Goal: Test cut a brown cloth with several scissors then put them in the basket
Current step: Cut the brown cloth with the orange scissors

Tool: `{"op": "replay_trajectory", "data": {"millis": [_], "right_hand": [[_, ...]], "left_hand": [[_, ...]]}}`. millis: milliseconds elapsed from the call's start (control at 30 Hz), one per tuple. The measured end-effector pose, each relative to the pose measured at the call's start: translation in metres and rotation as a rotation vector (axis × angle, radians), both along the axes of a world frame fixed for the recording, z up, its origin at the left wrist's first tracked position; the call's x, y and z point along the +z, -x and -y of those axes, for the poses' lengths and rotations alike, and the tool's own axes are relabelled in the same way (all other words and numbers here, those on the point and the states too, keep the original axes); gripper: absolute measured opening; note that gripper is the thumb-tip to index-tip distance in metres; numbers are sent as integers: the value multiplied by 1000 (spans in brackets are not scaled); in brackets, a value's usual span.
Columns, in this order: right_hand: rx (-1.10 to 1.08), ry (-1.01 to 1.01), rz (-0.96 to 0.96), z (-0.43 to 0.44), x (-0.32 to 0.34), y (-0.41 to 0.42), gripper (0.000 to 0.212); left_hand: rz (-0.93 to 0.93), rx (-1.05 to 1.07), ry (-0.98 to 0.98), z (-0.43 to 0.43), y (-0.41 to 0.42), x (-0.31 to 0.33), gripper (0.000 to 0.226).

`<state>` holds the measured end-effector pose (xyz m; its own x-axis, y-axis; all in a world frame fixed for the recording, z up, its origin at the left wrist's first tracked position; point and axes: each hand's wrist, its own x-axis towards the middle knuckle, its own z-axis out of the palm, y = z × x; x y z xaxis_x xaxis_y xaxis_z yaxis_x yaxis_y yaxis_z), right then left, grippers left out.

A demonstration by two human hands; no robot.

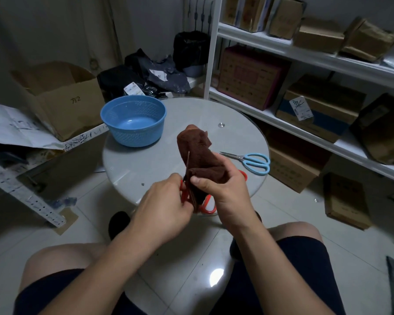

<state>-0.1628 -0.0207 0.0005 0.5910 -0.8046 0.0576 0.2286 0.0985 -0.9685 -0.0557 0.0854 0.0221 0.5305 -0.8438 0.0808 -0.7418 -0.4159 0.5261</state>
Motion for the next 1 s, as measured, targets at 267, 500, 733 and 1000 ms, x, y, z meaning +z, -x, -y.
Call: {"op": "replay_trajectory", "data": {"millis": [267,500,733,1000], "right_hand": [[-73,-154,163,1,1,-8,34],[-111,-362,224,15,-5,2,22],[-11,-429,227,11,-10,3,32],[-5,-506,154,19,-21,7,36]], "left_hand": [[426,1,-57,4,37,-11,51],[144,-183,87,-2,19,4,44],[131,8,91,26,-21,-2,40],[89,-105,42,34,-23,-24,63]]}}
